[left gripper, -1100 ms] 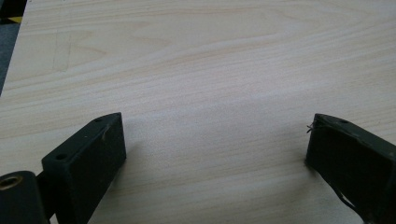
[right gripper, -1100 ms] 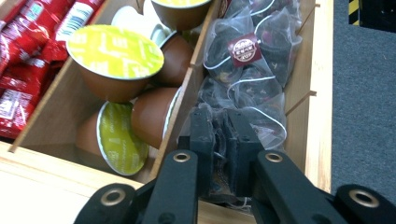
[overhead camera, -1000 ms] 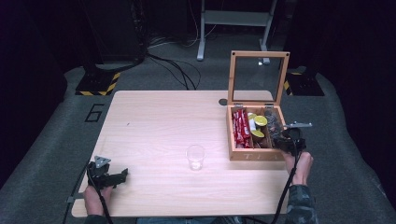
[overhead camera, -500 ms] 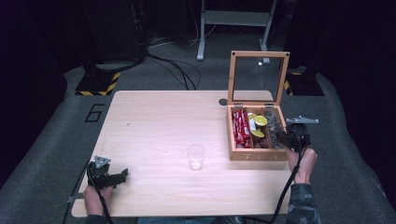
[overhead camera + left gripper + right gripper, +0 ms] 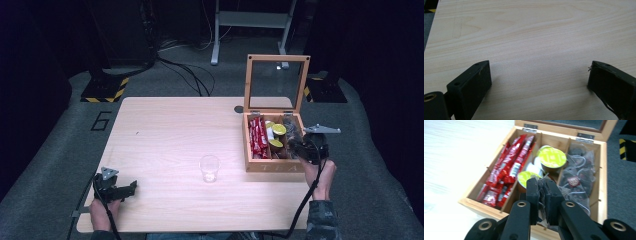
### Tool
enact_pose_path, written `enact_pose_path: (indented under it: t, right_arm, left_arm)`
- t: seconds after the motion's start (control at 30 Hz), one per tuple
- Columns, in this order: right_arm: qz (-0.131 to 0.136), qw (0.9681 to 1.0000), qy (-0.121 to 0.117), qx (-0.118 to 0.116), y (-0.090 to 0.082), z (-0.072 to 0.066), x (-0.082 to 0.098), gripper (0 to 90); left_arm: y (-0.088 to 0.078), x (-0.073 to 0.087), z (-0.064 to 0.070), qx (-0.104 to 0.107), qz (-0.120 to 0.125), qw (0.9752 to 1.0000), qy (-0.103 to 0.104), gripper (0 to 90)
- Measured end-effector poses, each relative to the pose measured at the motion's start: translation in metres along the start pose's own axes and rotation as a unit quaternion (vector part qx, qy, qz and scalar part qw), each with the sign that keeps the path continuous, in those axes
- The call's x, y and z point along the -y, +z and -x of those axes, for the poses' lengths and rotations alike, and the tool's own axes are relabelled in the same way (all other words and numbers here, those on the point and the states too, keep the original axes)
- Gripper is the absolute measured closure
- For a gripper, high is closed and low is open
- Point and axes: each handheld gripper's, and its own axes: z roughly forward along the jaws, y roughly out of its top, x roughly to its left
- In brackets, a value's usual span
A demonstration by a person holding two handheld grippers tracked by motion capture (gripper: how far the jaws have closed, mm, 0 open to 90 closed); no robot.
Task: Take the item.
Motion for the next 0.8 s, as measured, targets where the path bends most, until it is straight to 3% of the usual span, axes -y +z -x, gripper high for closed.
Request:
enact_pose_path:
  t: [0.17,0.8]
  right_arm:
    - [0.008,0.9997,-0.001,-0.022,-0.002,-0.010,-0.001,83.8]
    - [0.017,0.9974,-0.023,-0.066,0.003,-0.038,-0.007,83.8]
  left_arm:
    - [0.000,0.000,0.000,0.000,0.000,1.0000,0.000,4.8]
    - [0.000,0.000,0.000,0.000,0.000,1.0000,0.000,4.8]
